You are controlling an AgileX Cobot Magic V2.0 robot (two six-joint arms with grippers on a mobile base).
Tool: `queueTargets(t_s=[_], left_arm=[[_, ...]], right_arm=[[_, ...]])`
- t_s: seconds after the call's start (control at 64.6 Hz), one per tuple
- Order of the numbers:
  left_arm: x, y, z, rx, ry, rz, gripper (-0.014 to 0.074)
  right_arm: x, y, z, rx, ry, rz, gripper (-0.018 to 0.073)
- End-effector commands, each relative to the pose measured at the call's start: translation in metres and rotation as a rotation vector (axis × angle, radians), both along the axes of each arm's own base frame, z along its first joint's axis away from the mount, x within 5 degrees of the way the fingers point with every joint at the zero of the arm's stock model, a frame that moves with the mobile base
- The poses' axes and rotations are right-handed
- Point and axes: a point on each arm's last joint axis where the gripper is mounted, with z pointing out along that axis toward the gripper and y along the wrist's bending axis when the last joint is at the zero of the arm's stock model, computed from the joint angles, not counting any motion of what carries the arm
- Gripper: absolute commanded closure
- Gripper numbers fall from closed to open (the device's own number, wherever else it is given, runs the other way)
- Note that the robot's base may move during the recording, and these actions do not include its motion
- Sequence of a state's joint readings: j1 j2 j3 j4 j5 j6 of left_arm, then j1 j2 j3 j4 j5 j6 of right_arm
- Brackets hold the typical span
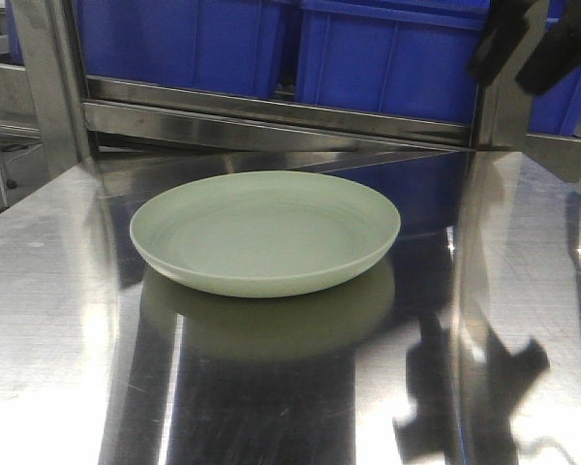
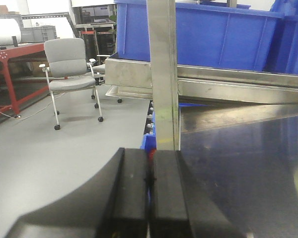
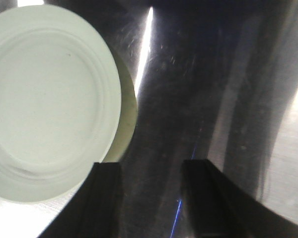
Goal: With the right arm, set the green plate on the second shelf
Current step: 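Lower the right gripper and pinch the plate rim farthest from the robot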
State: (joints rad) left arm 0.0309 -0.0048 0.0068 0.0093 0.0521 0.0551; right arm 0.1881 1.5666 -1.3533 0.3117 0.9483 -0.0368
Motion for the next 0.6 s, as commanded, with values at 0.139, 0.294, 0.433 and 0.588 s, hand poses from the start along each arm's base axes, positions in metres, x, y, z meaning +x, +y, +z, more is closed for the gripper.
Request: queueTargets(t_s=[0.139,0.294,0.433,0.588], left_arm=[[0.0,0.0,-0.006,-0.001,-0.06,-0.008,0.0466],[0.0,0.0,-0.006,-0.001,-0.06,-0.008,0.0466],[0.0,0.0,-0.006,-0.001,-0.06,-0.008,0.0466],[0.0,0.0,-0.006,-0.001,-0.06,-0.008,0.0466]], right_arm=[[0.019,0.017,-0.012,0.167,0.072,-0.021,0.0128],[0.03,0.027,-0.032,0.212,0.125,-0.022,0.0128],[0.038,0.034,-0.047,0.271,0.168,-0.025,0.0128],[0.043,0.039,-0.058,0.312,0.204,-0.03,0.0128]])
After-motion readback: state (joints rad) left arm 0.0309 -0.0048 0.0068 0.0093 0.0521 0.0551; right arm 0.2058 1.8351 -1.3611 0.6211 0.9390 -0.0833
